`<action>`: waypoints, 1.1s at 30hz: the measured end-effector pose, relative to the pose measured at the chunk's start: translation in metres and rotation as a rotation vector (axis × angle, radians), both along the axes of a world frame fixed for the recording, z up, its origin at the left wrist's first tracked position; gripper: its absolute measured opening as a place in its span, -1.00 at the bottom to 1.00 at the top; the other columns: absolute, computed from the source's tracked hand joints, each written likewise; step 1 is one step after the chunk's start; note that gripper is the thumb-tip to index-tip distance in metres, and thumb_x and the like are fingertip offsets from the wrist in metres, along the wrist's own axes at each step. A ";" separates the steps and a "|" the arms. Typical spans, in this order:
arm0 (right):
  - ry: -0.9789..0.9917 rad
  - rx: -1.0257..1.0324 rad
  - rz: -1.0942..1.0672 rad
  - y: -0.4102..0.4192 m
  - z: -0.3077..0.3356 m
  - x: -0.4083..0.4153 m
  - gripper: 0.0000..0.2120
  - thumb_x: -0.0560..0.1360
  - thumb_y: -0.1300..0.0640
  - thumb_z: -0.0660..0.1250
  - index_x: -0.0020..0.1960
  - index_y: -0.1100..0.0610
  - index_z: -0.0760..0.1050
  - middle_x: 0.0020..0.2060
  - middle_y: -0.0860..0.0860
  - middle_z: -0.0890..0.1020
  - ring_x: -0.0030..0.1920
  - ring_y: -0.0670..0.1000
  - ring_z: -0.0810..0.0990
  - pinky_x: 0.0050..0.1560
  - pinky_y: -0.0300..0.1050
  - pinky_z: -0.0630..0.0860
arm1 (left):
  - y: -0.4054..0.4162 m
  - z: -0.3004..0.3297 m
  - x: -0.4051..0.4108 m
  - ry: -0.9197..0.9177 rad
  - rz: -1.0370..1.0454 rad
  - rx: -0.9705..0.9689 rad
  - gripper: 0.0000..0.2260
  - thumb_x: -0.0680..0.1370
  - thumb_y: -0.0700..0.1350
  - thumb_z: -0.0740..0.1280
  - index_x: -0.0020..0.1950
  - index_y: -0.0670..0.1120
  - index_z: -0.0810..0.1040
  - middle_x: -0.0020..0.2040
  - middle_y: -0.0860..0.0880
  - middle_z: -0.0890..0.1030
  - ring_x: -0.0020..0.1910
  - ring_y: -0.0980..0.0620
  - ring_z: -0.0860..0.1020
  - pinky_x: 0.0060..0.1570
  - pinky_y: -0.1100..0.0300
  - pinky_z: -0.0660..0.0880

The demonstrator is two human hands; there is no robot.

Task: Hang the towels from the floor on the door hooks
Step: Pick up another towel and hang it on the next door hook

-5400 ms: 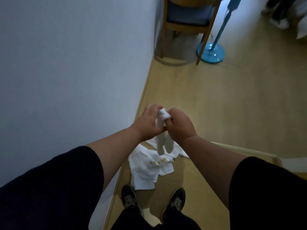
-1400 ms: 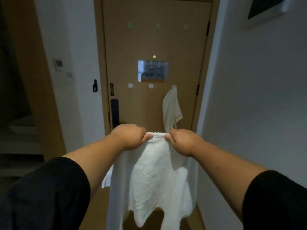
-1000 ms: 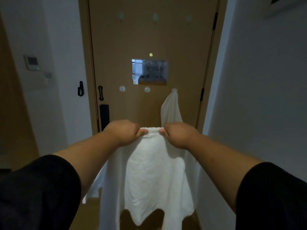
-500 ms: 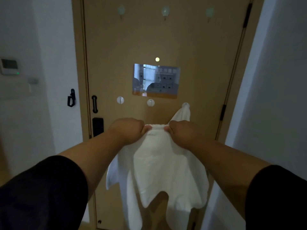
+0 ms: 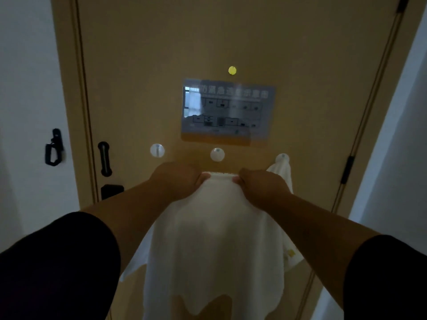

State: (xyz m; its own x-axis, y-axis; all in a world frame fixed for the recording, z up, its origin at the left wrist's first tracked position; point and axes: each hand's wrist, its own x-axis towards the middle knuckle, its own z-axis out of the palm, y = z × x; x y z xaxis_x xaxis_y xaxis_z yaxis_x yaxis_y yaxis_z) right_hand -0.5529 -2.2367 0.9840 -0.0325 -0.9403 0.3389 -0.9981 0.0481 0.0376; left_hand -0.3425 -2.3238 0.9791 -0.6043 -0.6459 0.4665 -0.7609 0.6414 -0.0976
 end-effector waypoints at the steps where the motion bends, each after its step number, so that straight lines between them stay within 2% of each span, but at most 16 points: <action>1: -0.003 -0.005 -0.016 -0.014 0.002 0.000 -0.67 0.65 -0.15 -0.07 0.01 0.00 0.38 -0.06 0.01 0.60 -0.14 0.01 0.47 -0.12 -0.05 0.40 | -0.016 0.003 -0.001 -0.003 -0.015 0.004 -0.48 0.62 0.25 -0.10 -0.07 0.00 0.56 -0.14 0.04 0.58 -0.15 0.07 0.53 -0.15 0.12 0.45; 5: 0.001 -0.048 -0.081 -0.058 0.011 -0.006 -0.65 0.66 -0.16 -0.08 -0.02 0.01 0.37 -0.16 -0.02 0.53 -0.19 0.01 0.45 -0.16 -0.07 0.34 | -0.074 0.016 -0.012 -0.026 -0.077 -0.044 -0.47 0.61 0.21 -0.13 -0.05 0.00 0.57 -0.11 0.03 0.60 -0.14 0.06 0.53 -0.07 0.13 0.46; 9: 0.005 -0.094 -0.145 -0.091 0.020 -0.017 -0.66 0.66 -0.16 -0.08 -0.09 0.00 0.32 -0.22 -0.01 0.48 -0.22 0.03 0.45 -0.17 -0.07 0.36 | -0.115 0.030 -0.034 -0.025 -0.038 0.014 -0.58 0.67 0.08 0.00 0.03 -0.11 0.58 -0.22 0.00 0.53 -0.28 0.08 0.46 -0.23 0.35 0.39; 13: -0.024 -0.137 -0.173 -0.121 0.027 -0.030 -0.60 0.65 -0.18 -0.05 -0.01 0.02 0.46 -0.24 -0.04 0.45 -0.22 0.00 0.44 -0.17 -0.09 0.37 | -0.137 0.034 -0.052 0.018 -0.027 -0.076 -0.60 0.69 0.05 -0.03 0.11 -0.10 0.55 -0.04 -0.06 0.61 -0.22 0.05 0.44 -0.13 0.19 0.35; 15: -0.051 -0.154 -0.155 -0.138 0.027 -0.035 -0.56 0.64 -0.20 -0.03 0.12 0.03 0.52 -0.16 -0.03 0.53 -0.18 0.00 0.47 -0.14 -0.10 0.38 | -0.149 0.032 -0.057 0.017 0.017 -0.082 -0.58 0.68 0.05 -0.03 0.10 -0.12 0.56 -0.01 -0.07 0.63 -0.14 0.02 0.53 -0.05 0.19 0.40; 18: -0.048 -0.163 -0.116 -0.161 0.022 -0.040 -0.54 0.62 -0.23 -0.03 0.23 -0.02 0.51 0.10 0.05 0.61 0.01 0.07 0.58 -0.08 -0.06 0.43 | -0.160 0.029 -0.060 0.028 0.085 -0.015 -0.57 0.67 0.07 -0.02 0.13 -0.11 0.57 0.03 -0.08 0.63 -0.01 -0.04 0.58 0.09 0.09 0.49; 21: -0.027 -0.141 -0.097 -0.175 0.014 -0.045 -0.54 0.62 -0.22 -0.02 0.25 -0.01 0.50 0.14 0.05 0.59 0.09 0.09 0.57 -0.03 -0.03 0.45 | -0.164 0.024 -0.064 0.001 0.138 0.060 -0.56 0.68 0.07 -0.04 0.09 -0.13 0.57 0.02 -0.09 0.62 0.01 -0.06 0.57 0.05 0.08 0.44; 24: -0.020 -0.120 -0.075 -0.182 0.007 -0.049 -0.54 0.63 -0.21 -0.04 0.16 -0.03 0.55 0.03 0.02 0.62 -0.04 0.04 0.56 -0.06 -0.04 0.46 | -0.167 0.014 -0.067 0.019 0.168 0.078 -0.56 0.67 0.09 -0.04 -0.04 -0.08 0.56 -0.09 -0.06 0.59 -0.13 -0.02 0.52 -0.05 0.10 0.41; 26: -0.062 -0.104 -0.076 -0.184 0.002 -0.051 -0.54 0.63 -0.20 -0.05 0.10 -0.02 0.56 0.00 0.01 0.61 -0.07 0.04 0.54 -0.05 -0.04 0.43 | -0.172 0.010 -0.069 0.061 0.187 0.099 -0.61 0.66 0.10 -0.01 -0.10 -0.06 0.51 -0.17 -0.02 0.53 -0.18 0.00 0.48 -0.11 0.13 0.38; 30: -0.134 -0.061 -0.095 -0.184 -0.021 -0.051 -0.52 0.62 -0.22 -0.08 0.00 -0.04 0.55 -0.08 -0.03 0.59 -0.16 -0.01 0.49 -0.10 -0.08 0.40 | -0.176 -0.006 -0.077 0.058 0.173 0.188 -0.66 0.67 0.03 0.05 0.06 -0.12 0.56 0.00 -0.05 0.56 -0.02 0.01 0.53 -0.05 0.21 0.33; 33: -0.243 -0.063 -0.052 -0.178 -0.042 -0.046 -0.58 0.63 -0.19 -0.07 0.00 -0.05 0.51 -0.16 -0.08 0.52 -0.14 -0.03 0.53 -0.09 -0.07 0.47 | -0.174 -0.027 -0.077 0.115 0.121 0.289 -0.68 0.68 0.00 0.05 0.08 -0.10 0.56 0.06 -0.05 0.57 -0.03 0.05 0.51 -0.05 0.25 0.32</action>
State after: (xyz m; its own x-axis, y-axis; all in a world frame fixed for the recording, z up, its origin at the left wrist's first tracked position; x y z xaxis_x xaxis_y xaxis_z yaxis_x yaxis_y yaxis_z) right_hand -0.5988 -2.4146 0.9419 -0.1676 -0.9125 0.3731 -0.9736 0.0938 -0.2079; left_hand -0.4197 -2.4977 0.9526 -0.4693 -0.8252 0.3143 -0.8285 0.5347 0.1667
